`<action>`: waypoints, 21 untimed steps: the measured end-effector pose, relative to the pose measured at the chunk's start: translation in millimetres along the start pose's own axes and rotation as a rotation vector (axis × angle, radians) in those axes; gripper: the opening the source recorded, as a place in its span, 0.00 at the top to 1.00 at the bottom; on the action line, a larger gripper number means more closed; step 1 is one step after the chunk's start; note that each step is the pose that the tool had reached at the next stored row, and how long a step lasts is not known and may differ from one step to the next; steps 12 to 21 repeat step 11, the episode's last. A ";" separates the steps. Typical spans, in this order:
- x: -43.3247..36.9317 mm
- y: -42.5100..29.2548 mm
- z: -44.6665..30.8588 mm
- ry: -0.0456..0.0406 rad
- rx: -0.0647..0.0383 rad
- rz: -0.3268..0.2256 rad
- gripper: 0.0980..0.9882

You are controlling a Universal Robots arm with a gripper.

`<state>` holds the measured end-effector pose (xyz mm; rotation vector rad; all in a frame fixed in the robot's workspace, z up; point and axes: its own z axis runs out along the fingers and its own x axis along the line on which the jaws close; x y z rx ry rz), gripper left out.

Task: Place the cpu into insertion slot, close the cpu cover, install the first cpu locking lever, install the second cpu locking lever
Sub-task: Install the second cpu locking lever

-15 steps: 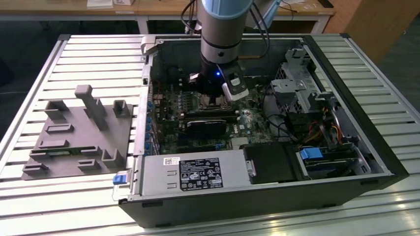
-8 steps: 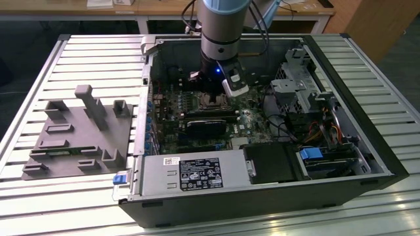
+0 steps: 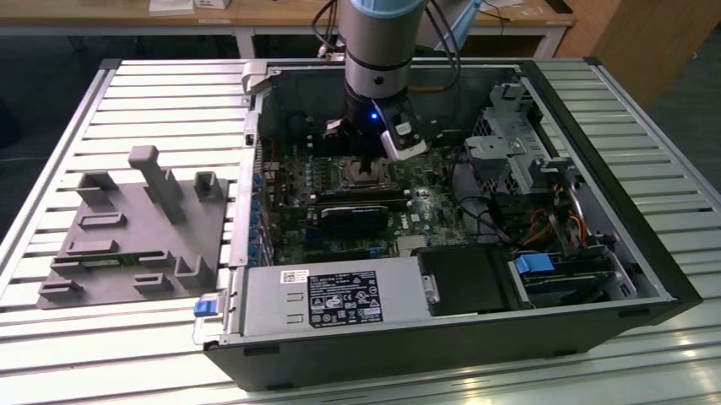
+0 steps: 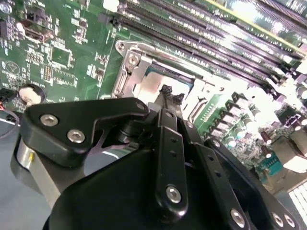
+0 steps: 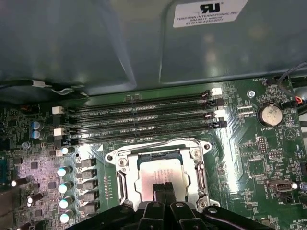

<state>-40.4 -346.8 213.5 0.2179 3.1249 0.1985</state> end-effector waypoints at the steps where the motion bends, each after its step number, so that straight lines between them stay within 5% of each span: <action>1: 0.0 0.2 -0.8 -0.0001 0.000 0.000 1.00; 6: 0.1 1.1 -7.9 -0.0001 0.000 0.000 1.00; 21: 0.1 1.1 -8.1 -0.0002 0.000 0.000 1.00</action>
